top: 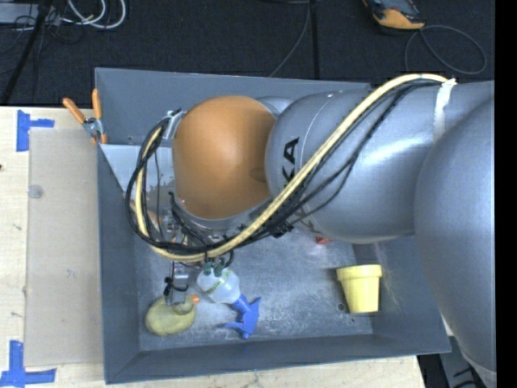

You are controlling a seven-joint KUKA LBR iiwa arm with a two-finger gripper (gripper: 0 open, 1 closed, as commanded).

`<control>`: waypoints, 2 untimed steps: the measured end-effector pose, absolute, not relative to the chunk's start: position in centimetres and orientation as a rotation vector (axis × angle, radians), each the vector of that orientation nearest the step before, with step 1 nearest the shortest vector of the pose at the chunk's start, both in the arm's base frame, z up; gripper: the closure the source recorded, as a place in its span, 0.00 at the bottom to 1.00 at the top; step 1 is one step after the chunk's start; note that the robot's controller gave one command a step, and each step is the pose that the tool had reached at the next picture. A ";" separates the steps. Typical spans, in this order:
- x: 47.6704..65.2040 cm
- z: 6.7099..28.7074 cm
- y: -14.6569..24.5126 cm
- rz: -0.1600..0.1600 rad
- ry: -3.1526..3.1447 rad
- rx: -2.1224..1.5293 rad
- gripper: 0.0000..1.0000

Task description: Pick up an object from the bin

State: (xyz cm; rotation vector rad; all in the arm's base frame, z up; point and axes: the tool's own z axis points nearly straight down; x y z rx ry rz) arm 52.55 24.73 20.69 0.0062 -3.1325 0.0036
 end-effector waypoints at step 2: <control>51.1 14.8 24.4 0.001 -3.134 0.155 0.00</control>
Offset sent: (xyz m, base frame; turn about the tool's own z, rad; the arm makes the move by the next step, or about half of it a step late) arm -0.0364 -0.0051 -0.1369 -0.2138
